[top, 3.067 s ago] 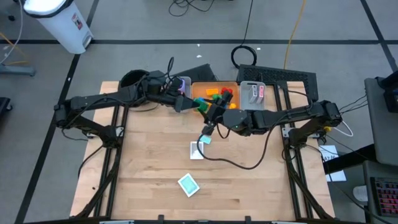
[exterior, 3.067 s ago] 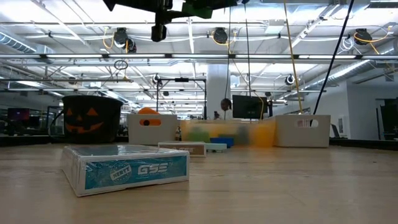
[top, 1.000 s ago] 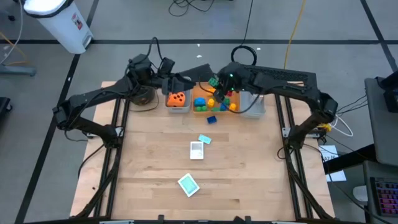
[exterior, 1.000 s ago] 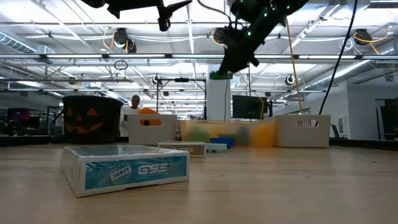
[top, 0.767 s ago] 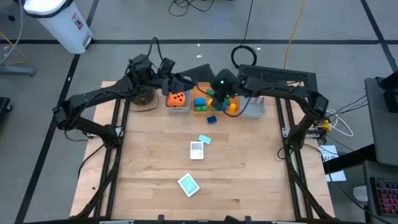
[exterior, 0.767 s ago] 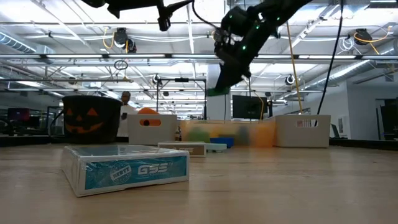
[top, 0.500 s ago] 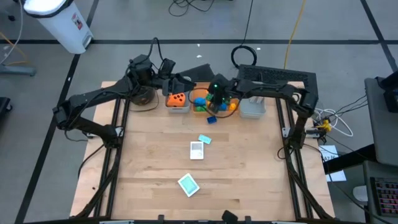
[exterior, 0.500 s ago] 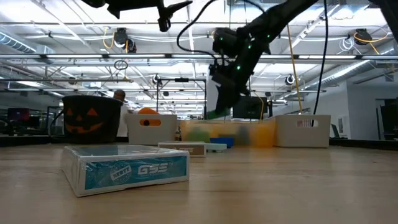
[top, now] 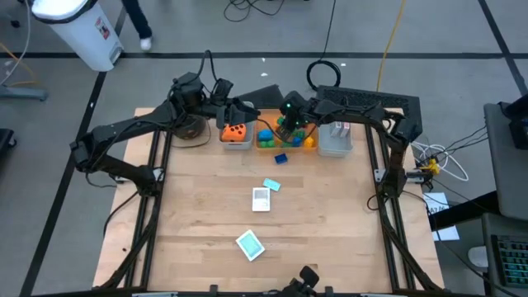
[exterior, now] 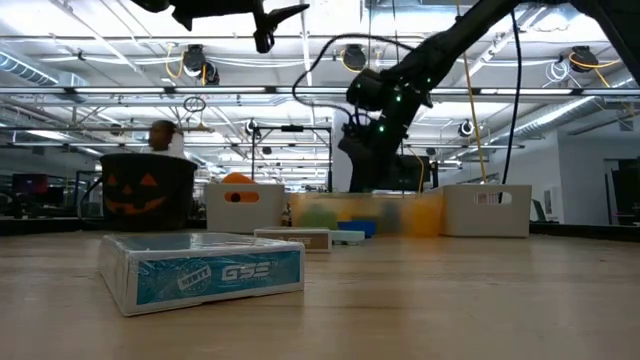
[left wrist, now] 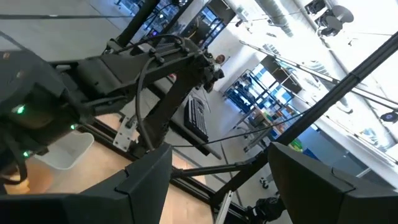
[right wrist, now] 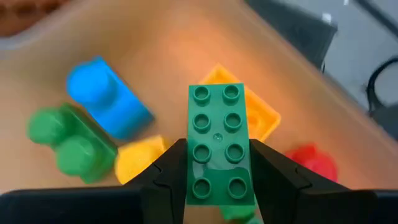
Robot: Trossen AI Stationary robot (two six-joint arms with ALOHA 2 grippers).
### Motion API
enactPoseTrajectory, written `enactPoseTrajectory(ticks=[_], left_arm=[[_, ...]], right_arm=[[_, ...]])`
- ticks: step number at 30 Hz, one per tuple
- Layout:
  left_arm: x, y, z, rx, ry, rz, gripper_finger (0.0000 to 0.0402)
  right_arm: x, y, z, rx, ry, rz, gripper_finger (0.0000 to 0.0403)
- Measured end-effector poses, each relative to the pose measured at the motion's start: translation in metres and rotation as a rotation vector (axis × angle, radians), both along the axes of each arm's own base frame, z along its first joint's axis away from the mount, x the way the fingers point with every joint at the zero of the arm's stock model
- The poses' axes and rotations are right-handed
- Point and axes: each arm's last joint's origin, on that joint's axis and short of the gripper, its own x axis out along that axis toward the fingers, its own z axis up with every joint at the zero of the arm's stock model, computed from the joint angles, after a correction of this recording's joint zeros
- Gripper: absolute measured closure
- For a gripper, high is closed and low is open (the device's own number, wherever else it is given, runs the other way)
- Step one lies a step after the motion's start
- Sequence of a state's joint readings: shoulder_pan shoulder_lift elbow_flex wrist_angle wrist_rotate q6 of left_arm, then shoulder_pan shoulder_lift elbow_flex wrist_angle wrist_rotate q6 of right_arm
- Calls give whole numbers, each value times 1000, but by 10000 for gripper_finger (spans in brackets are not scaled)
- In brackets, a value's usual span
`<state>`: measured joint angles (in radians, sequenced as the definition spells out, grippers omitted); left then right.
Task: Pick & Place Toys
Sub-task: Put the dark green game piece into the orange bin, then put the brown deck of cards into the right gray bin
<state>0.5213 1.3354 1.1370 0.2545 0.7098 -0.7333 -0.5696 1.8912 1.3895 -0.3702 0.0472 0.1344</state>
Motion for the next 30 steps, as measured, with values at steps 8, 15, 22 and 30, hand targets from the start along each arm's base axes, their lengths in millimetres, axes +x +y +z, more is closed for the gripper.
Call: enactPoseTrajectory(ticks=[8, 15, 22, 30], left_arm=[[0, 0, 0, -1, 2, 3, 128], [0, 0, -1, -3, 5, 3, 128], [0, 0, -1, 2, 4, 3, 128], [0, 0, -2, -5, 17, 2, 128]], right_arm=[[4, -1, -12, 34, 4, 6, 276], [5, -2, -11, 31, -13, 11, 234], [5, 0, -4, 63, -67, 50, 177], [-5, 7, 59, -68, -267, 60, 148]])
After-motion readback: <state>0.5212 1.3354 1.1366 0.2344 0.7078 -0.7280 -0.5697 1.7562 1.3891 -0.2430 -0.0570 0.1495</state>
